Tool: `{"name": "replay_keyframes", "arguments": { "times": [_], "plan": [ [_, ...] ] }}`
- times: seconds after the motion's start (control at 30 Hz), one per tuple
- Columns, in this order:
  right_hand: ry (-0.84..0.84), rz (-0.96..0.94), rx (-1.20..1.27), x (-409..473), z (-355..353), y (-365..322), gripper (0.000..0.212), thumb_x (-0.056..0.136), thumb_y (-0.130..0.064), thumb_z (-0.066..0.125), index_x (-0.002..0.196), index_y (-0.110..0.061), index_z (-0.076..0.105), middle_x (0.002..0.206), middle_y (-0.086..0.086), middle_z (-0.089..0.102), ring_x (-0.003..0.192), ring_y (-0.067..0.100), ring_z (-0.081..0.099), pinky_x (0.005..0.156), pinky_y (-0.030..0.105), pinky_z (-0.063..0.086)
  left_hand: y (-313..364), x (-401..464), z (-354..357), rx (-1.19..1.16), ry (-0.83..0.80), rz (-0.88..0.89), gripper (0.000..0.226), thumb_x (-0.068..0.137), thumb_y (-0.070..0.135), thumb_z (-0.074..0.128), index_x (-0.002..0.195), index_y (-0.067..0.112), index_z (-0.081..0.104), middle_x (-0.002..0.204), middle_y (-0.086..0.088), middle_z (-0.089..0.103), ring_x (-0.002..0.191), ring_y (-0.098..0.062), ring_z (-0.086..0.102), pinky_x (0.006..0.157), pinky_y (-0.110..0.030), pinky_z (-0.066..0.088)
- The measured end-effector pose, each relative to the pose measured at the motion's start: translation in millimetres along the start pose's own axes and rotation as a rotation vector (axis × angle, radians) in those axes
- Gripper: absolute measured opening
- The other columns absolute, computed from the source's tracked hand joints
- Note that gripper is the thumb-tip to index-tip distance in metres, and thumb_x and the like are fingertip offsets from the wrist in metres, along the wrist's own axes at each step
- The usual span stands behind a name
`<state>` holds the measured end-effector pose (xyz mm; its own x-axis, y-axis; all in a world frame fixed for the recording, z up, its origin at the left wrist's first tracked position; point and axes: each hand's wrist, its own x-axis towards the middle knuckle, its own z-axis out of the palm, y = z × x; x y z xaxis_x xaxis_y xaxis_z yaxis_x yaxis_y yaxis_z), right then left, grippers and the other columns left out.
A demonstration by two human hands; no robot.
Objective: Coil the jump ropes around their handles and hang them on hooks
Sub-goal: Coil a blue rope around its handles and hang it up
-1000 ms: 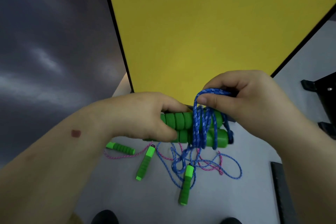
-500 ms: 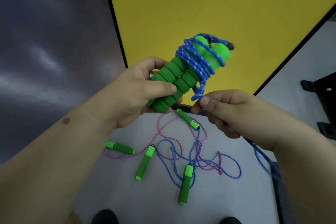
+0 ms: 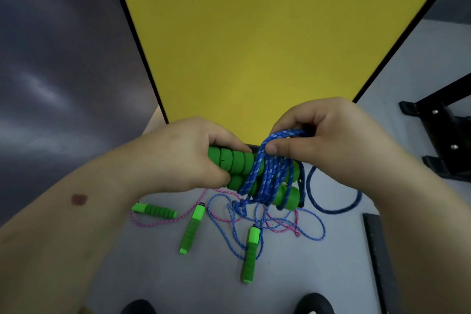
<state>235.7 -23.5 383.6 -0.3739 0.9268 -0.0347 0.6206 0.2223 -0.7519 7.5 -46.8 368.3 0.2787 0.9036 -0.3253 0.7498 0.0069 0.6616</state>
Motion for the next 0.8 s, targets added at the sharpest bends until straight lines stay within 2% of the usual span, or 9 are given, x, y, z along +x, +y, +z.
{"name": "replay_keyframes", "arguments": {
  "times": [0.13,0.27,0.3,0.37,0.47,0.57,0.63,0.7,0.8],
  "plan": [
    [0.102,-0.013,0.091,4.6,-0.5,14.8,0.011,0.081,-0.04,0.081,0.083,-0.03,0.08,0.072,-0.001,0.072,0.06,0.009,0.059,0.057,0.026,0.048,-6.4,-6.9,-11.4,-0.311,-0.14,0.071,0.048,0.063,0.017,0.081,0.101,0.047,0.08,0.101,-0.002,0.081,0.097,-0.032,0.075,0.085,-0.047,0.061],
    [-0.022,0.061,0.331,6.1,1.3,23.7,0.008,0.081,-0.013,0.079,0.082,-0.019,0.075,0.07,-0.004,0.073,0.062,0.002,0.066,0.067,0.03,0.061,-18.2,-5.8,-12.6,-0.88,-0.189,0.11,0.049,0.056,0.004,0.082,0.103,0.018,0.082,0.098,-0.02,0.078,0.08,-0.031,0.075,0.066,-0.037,0.063],
    [-0.044,0.066,0.231,5.9,3.0,24.3,0.016,0.083,-0.009,0.076,0.076,-0.023,0.073,0.064,-0.008,0.069,0.054,-0.004,0.062,0.061,0.025,0.06,-18.2,-4.8,-11.2,-0.975,-0.166,0.124,0.051,0.054,0.002,0.082,0.103,0.017,0.082,0.096,-0.017,0.078,0.076,-0.028,0.076,0.063,-0.036,0.063],
    [-0.136,0.132,0.066,3.7,10.0,20.9,0.027,0.092,-0.02,0.072,0.067,-0.029,0.074,0.051,-0.007,0.055,0.038,0.004,0.049,0.043,0.024,0.049,-15.3,-1.2,-9.3,-1.09,-0.079,0.166,0.055,0.053,0.0,0.087,0.104,0.019,0.081,0.096,-0.013,0.078,0.076,-0.027,0.077,0.06,-0.037,0.061],
    [-0.221,0.139,0.002,3.3,18.5,9.8,0.011,0.098,-0.037,0.062,0.094,-0.034,0.072,0.061,-0.003,0.056,0.048,0.016,0.048,0.047,0.032,0.045,-6.2,6.6,-5.7,-1.168,0.147,0.089,0.046,0.07,0.0,0.082,0.112,0.014,0.075,0.097,-0.014,0.077,0.079,-0.026,0.076,0.062,-0.036,0.059],
    [-0.287,0.069,-0.217,2.5,26.8,-0.2,0.022,0.1,-0.043,0.054,0.096,-0.024,0.063,0.078,0.0,0.06,0.066,0.016,0.051,0.06,0.033,0.043,-4.9,15.4,7.8,-0.993,0.43,-0.083,0.039,0.086,0.007,0.076,0.123,0.017,0.065,0.11,-0.016,0.074,0.082,-0.024,0.075,0.064,-0.038,0.063],
    [-0.263,0.02,-0.311,0.5,28.5,-7.9,0.033,0.099,-0.047,0.054,0.088,-0.016,0.059,0.074,0.003,0.055,0.065,0.019,0.049,0.059,0.036,0.041,-7.1,17.7,17.2,-0.643,0.576,-0.09,0.043,0.076,0.022,0.085,0.111,0.034,0.062,0.105,-0.004,0.072,0.079,-0.021,0.075,0.068,-0.041,0.064],
    [-0.183,-0.011,-0.367,0.0,23.2,-11.2,0.036,0.093,-0.05,0.062,0.083,-0.016,0.062,0.071,0.003,0.058,0.063,0.017,0.052,0.057,0.036,0.042,-6.5,16.1,21.1,-0.325,0.604,-0.039,0.039,0.075,0.026,0.086,0.101,0.036,0.059,0.088,0.008,0.069,0.067,-0.006,0.068,0.063,-0.03,0.053],
    [-0.095,0.033,-0.211,-1.7,8.7,-10.8,0.011,0.086,-0.042,0.074,0.086,-0.031,0.076,0.072,-0.013,0.068,0.066,-0.004,0.06,0.053,0.012,0.043,-5.3,13.0,19.9,-0.098,0.554,-0.025,0.031,0.079,0.026,0.084,0.097,0.039,0.063,0.089,0.014,0.068,0.075,0.002,0.06,0.058,-0.017,0.04]
  ]
}}
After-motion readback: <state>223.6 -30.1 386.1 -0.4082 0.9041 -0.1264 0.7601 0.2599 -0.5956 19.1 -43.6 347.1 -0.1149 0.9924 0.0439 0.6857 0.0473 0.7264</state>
